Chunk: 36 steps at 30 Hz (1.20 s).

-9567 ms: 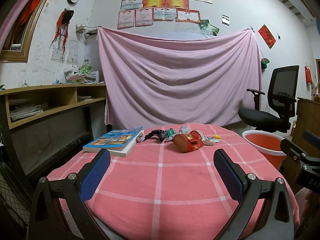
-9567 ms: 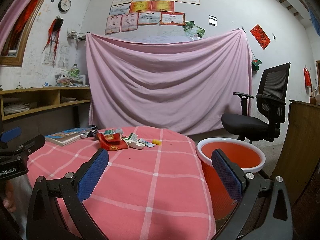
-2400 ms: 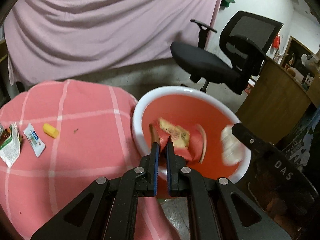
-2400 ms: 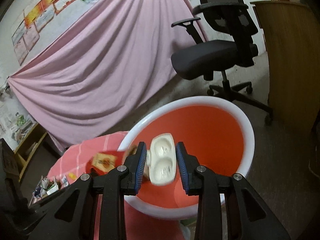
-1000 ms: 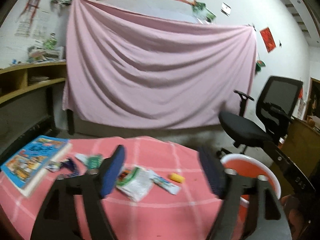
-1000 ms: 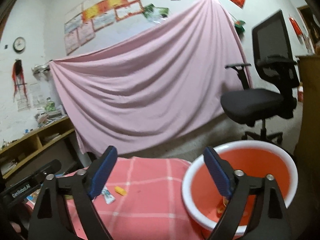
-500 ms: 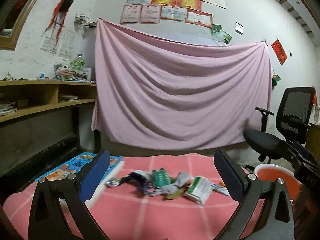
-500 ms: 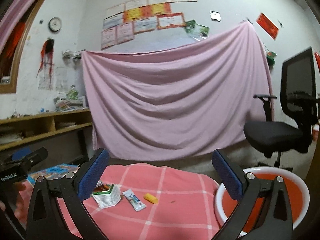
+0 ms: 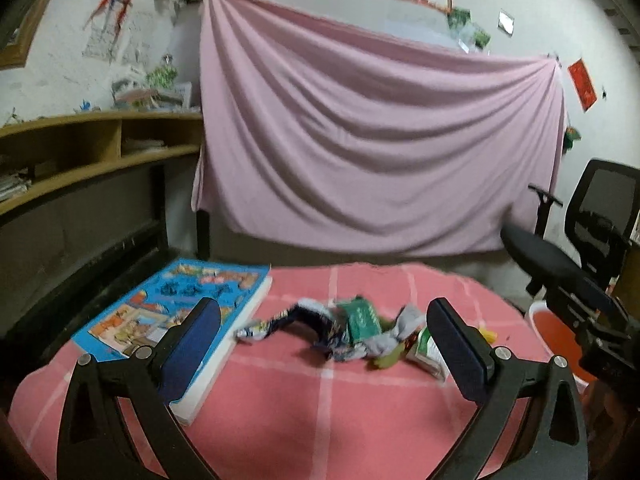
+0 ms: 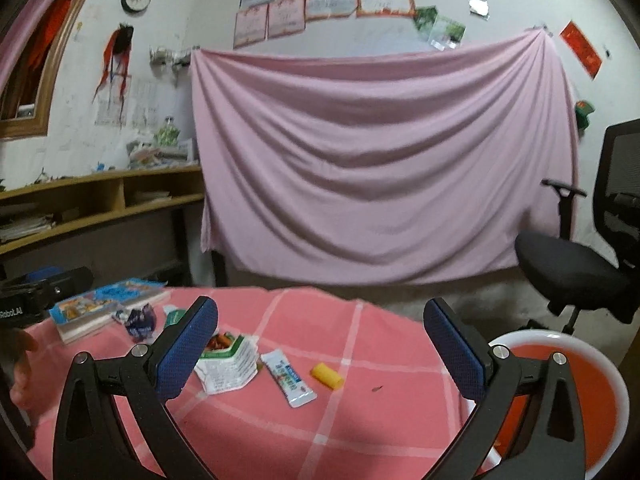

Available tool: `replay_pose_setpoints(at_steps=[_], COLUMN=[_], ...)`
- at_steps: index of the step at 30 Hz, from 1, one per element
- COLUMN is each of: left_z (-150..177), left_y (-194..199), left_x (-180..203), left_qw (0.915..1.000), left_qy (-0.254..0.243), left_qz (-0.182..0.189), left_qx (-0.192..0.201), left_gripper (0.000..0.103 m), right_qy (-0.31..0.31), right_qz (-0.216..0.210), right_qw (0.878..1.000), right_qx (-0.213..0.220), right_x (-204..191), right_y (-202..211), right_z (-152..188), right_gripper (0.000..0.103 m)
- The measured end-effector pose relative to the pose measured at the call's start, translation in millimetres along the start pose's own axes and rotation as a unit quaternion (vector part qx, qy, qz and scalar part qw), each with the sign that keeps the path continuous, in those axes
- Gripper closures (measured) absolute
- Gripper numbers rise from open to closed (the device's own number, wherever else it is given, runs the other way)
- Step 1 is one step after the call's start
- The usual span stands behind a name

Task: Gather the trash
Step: 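Move both tools back over the trash on the table, then grasp the dark blue wrapper with the left tool while the right tool grasps the toothpaste tube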

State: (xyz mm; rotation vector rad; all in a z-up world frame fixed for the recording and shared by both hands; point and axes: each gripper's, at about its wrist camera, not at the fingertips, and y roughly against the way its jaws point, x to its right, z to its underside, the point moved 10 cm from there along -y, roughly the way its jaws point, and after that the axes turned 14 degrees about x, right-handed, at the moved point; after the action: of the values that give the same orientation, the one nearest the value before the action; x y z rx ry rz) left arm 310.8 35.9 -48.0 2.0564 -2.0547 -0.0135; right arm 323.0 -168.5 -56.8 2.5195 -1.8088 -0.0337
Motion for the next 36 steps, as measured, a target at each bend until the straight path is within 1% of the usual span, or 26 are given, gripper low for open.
replay_pose_setpoints(at_steps=[2,4,5,7,8,10,11,12,13,14,15,17,19,23,25,28,30,31,32,33,36], left_z=[8.8,16.5,21.2,28.8,32.8,37.4,40.6,41.0,42.6,44.9,47.4,48.8,50.9,54.3,55.3,56.5,56.1,55.9,55.8,55.7,54.7], left_y=[-8.7,-15.2,-19.5,-26.5,-30.2,-36.3,-39.7,-41.6,-44.0,-46.5,-48.8,-50.6,-52.0,-54.7,-55.6,-56.7,-55.0,-54.6,-53.8,-52.7,-48.0], left_x=[0.6,1.7,1.8,1.9,2.1,0.4,1.0,0.5,0.1,-0.8,-2.3,-3.0,-4.2,-5.6,-6.2,-7.3,-6.1,-6.3,-6.3,-6.0,-5.5], left_qw=[0.9997,0.9988,0.9980,0.9964,0.9954,0.9938,0.9926,0.9919,0.9908,0.9895,0.9883,0.9864,0.9849,0.9825,0.9817,0.9813,0.9815,0.9816,0.9818,0.9820,0.9830], left_qy=[0.002,0.007,0.011,0.018,0.024,0.033,0.041,0.047,0.054,0.060,0.065,0.074,0.080,0.085,0.086,0.090,0.092,0.093,0.093,0.093,0.094], left_qz=[0.001,0.004,0.006,0.009,0.010,0.014,0.018,0.021,0.023,0.024,0.024,0.023,0.024,0.023,0.022,0.020,0.021,0.021,0.021,0.023,0.027], left_qx=[-0.025,-0.048,-0.061,-0.082,-0.092,-0.105,-0.113,-0.117,-0.122,-0.129,-0.136,-0.145,-0.152,-0.164,-0.168,-0.169,-0.167,-0.166,-0.164,-0.163,-0.156], left_gripper=[0.004,0.016,0.019,0.030,0.032,0.032,0.032,0.037,0.047,0.051,0.055,0.059,0.068,0.073,0.081,0.081,0.082,0.084,0.087,0.087,0.089], right_qy=[-0.001,-0.003,-0.006,-0.012,-0.015,-0.020,-0.024,-0.028,-0.030,-0.032,-0.033,-0.033,-0.031,-0.022,-0.016,-0.008,-0.008,-0.009,-0.010,-0.011,-0.012], right_qz=[-0.004,-0.009,-0.012,-0.016,-0.017,-0.023,-0.028,-0.038,-0.041,-0.044,-0.048,-0.054,-0.057,-0.061,-0.067,-0.071,-0.073,-0.074,-0.076,-0.076,-0.077], right_qw=[1.000,0.999,0.998,0.996,0.994,0.991,0.988,0.985,0.983,0.980,0.978,0.974,0.970,0.964,0.961,0.957,0.956,0.956,0.955,0.955,0.956], right_qx=[-0.020,-0.046,-0.060,-0.090,-0.103,-0.130,-0.147,-0.168,-0.177,-0.189,-0.200,-0.216,-0.235,-0.259,-0.269,-0.282,-0.285,-0.285,-0.285,-0.286,-0.283], right_x=[-1.4,-2.9,-3.9,-4.3,-3.9,-3.9,-5.1,-7.2,-8.1,-8.6,-10.0,-11.6,-14.3,-17.2,-19.8,-21.9,-23.2,-22.8,-22.7,-23.3,-23.7], right_y=[-5.9,-12.9,-16.9,-24.2,-27.3,-32.1,-35.5,-39.3,-41.2,-42.7,-44.0,-45.5,-47.8,-50.6,-49.9,-49.8,-49.2,-47.8,-46.2,-46.9,-43.3], right_z=[6.7,16.0,20.8,30.3,34.6,44.1,50.4,58.0,61.5,66.0,70.0,75.8,83.1,92.4,96.0,100.9,101.8,101.6,101.6,101.6,100.6], right_gripper=[0.006,0.009,0.011,0.013,0.017,0.018,0.023,0.031,0.034,0.040,0.041,0.042,0.042,0.045,0.050,0.059,0.068,0.070,0.079,0.084,0.084])
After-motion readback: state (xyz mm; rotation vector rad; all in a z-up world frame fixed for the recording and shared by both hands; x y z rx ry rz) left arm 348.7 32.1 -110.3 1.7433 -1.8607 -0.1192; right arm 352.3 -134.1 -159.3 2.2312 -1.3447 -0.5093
